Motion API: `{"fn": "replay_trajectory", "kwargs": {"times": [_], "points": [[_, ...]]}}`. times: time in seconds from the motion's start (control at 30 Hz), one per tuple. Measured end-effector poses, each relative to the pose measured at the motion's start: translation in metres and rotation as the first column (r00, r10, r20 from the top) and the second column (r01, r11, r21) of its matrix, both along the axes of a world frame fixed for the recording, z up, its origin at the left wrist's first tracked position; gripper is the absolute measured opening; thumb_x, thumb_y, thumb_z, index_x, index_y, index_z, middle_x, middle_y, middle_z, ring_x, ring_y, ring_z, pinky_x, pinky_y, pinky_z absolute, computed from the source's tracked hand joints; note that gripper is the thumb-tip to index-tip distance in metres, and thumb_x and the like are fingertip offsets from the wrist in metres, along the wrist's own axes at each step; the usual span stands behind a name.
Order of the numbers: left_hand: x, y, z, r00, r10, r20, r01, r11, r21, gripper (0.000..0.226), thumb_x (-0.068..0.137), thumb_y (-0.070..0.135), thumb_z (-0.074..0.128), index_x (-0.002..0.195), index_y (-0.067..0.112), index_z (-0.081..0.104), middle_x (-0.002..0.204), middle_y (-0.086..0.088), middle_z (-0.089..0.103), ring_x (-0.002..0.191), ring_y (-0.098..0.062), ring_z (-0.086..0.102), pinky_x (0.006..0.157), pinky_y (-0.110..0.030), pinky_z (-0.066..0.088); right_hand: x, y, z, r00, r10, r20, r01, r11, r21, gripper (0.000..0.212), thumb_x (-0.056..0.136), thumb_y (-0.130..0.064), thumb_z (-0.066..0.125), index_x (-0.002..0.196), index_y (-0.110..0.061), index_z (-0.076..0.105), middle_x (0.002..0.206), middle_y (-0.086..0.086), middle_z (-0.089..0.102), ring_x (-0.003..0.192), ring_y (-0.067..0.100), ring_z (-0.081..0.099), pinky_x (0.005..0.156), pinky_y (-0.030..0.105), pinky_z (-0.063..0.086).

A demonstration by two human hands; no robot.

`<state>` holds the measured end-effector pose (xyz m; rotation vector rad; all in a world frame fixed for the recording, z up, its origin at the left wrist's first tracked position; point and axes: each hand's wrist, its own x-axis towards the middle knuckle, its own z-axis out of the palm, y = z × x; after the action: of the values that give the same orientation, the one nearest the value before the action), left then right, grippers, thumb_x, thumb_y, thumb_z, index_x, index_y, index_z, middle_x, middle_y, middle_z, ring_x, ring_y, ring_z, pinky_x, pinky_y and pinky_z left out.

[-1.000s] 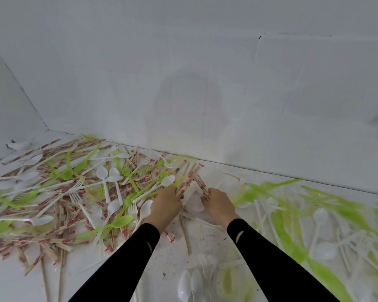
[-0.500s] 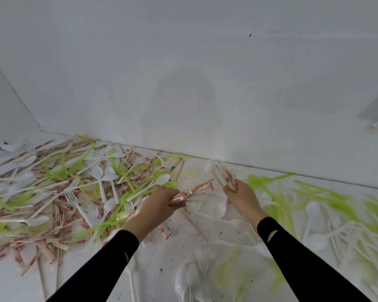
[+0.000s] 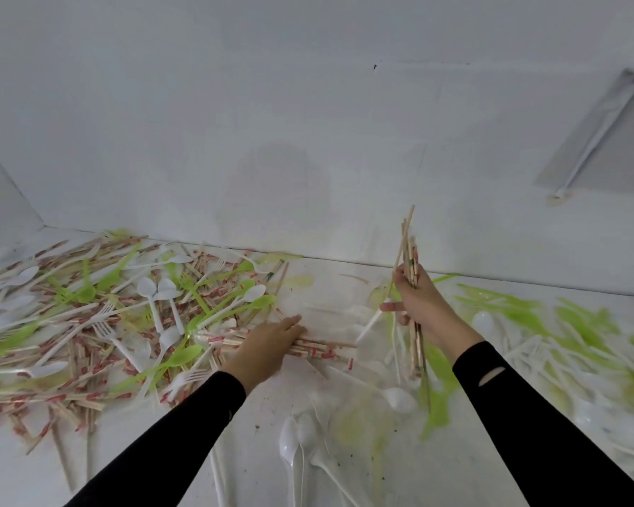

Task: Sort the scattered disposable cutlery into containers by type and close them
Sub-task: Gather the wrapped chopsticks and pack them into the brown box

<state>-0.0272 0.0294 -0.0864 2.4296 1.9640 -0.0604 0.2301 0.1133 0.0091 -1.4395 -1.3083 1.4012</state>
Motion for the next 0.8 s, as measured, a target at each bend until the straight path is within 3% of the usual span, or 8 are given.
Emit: {"fn": "replay_trajectory", "kwargs": {"times": [0.07,0.13,0.2,0.27,0.43,0.57,0.7,0.8], "points": [[-0.005,0.003,-0.003,0.997,-0.024,-0.069,0.024,1.0,0.006,0.065,0.086,-0.002,0.055,0.144,0.024,0.044,0.155,0.005,0.036,0.107,-0.027,0.062,0.085,-0.038,0.048,0.011,-0.006,0.008,0.997,0.037,-0.075,-0.04,0.999,-0.034,0.008,0.104,-0.03,0.044,0.103,-0.023,0.047,0.099,-0.003,0.046,0.071,0.023,0.071,0.039,0.022,0.027],[-0.006,0.003,-0.005,0.989,-0.109,-0.096,0.114,0.992,0.05,0.061,0.067,0.002,0.075,0.122,0.026,0.063,0.122,0.002,0.064,0.079,-0.021,0.068,0.065,-0.031,0.053,0.02,-0.011,0.015,0.989,-0.006,-0.15,-0.001,0.999,-0.049,0.009,0.102,-0.032,0.05,0.106,-0.025,0.051,0.1,-0.005,0.048,0.072,0.02,0.065,0.042,0.022,0.033],[-0.011,0.005,-0.008,0.98,-0.142,-0.14,0.152,0.986,0.066,0.059,0.043,0.006,0.088,0.095,0.027,0.07,0.086,0.004,0.064,0.056,-0.016,0.062,0.048,-0.025,0.047,0.027,-0.013,0.019,0.977,-0.101,-0.189,0.1,0.995,-0.018,0.009,0.099,-0.035,0.055,0.105,-0.028,0.055,0.1,-0.008,0.052,0.072,0.016,0.056,0.053,0.026,0.046],[-0.013,0.005,-0.009,0.98,-0.159,-0.118,0.171,0.98,0.102,0.054,0.042,0.007,0.09,0.087,0.026,0.068,0.08,0.003,0.06,0.057,-0.018,0.06,0.048,-0.026,0.046,0.035,-0.016,0.021,0.959,-0.169,-0.229,0.178,0.984,0.02,0.006,0.099,-0.036,0.055,0.102,-0.03,0.056,0.097,-0.008,0.054,0.072,0.014,0.054,0.062,0.028,0.049],[-0.012,-0.003,-0.007,0.96,-0.248,-0.126,0.273,0.93,0.245,0.038,0.056,0.007,0.077,0.087,0.022,0.06,0.087,0.001,0.06,0.072,-0.022,0.057,0.059,-0.032,0.046,0.048,-0.022,0.023,0.899,-0.215,-0.382,0.237,0.971,0.011,0.009,0.102,-0.03,0.05,0.094,-0.026,0.049,0.106,0.001,0.069,0.058,0.013,0.046,0.055,0.026,0.041],[0.004,-0.002,0.019,0.963,-0.245,0.108,0.187,0.904,0.386,0.035,0.072,0.011,0.04,0.098,0.02,0.063,0.087,0.0,0.07,0.078,-0.025,0.068,0.068,-0.03,0.054,0.051,-0.031,0.02,0.871,-0.208,-0.445,0.226,0.974,-0.013,0.012,0.104,-0.028,0.046,0.093,-0.023,0.046,0.079,0.001,0.062,0.058,0.012,0.041,0.051,0.024,0.039],[0.027,-0.001,0.066,0.912,-0.189,0.364,0.02,0.907,0.421,0.035,0.076,0.001,0.05,0.108,0.011,0.061,0.086,-0.009,0.07,0.069,-0.032,0.067,0.054,-0.034,0.05,0.047,-0.043,0.011,0.814,-0.231,-0.533,0.241,0.969,-0.051,0.016,0.105,-0.024,0.042,0.09,-0.018,0.044,0.061,-0.002,0.043,0.059,0.017,0.042,0.059,0.028,0.041],[0.048,0.002,0.1,0.728,-0.092,0.68,-0.188,0.926,0.327,0.013,0.094,0.011,0.059,0.107,0.007,0.058,0.085,-0.011,0.067,0.075,-0.031,0.064,0.062,-0.037,0.049,0.052,-0.054,0.006,0.791,-0.226,-0.568,0.21,0.973,-0.095,0.015,0.105,-0.025,0.042,0.103,-0.014,0.052,0.062,-0.001,0.043,0.055,0.017,0.046,0.056,0.032,0.048]]}}
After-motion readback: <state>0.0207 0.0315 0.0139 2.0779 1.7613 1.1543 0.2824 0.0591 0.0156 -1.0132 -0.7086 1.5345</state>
